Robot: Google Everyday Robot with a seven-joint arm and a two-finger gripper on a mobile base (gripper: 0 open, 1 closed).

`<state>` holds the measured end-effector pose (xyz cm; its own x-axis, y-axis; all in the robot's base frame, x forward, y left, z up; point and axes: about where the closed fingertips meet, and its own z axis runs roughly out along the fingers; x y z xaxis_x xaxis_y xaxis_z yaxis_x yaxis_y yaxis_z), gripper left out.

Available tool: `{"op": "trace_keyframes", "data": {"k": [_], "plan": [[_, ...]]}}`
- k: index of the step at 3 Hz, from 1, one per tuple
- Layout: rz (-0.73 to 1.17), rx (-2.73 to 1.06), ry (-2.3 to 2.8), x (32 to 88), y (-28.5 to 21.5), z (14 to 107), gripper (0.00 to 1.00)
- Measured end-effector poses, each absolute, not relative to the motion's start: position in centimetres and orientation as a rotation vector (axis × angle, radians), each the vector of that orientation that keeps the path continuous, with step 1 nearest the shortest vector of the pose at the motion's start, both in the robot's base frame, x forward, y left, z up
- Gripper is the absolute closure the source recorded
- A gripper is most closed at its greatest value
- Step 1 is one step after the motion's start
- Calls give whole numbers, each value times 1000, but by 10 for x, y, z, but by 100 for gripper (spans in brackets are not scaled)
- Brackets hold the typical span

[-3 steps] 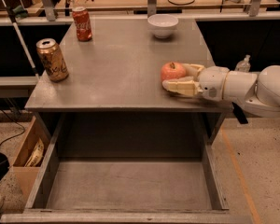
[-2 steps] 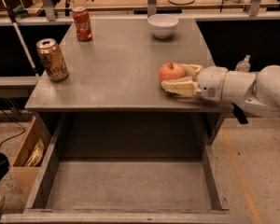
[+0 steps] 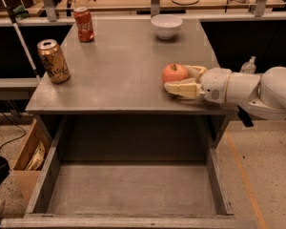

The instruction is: Move apple near coke can

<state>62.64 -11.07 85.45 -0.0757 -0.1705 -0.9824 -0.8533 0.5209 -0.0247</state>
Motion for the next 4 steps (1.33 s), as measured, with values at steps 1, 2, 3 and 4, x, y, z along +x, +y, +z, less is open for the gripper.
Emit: {"op": "trace_keyframes", "data": {"k": [1, 2, 3, 4], "plan": [[708, -915, 1568, 651, -102, 874, 100], [676, -910, 1588, 708, -90, 908, 100], [625, -895, 1633, 768, -63, 932, 100], [559, -864, 1706, 821, -2, 930, 100]]}}
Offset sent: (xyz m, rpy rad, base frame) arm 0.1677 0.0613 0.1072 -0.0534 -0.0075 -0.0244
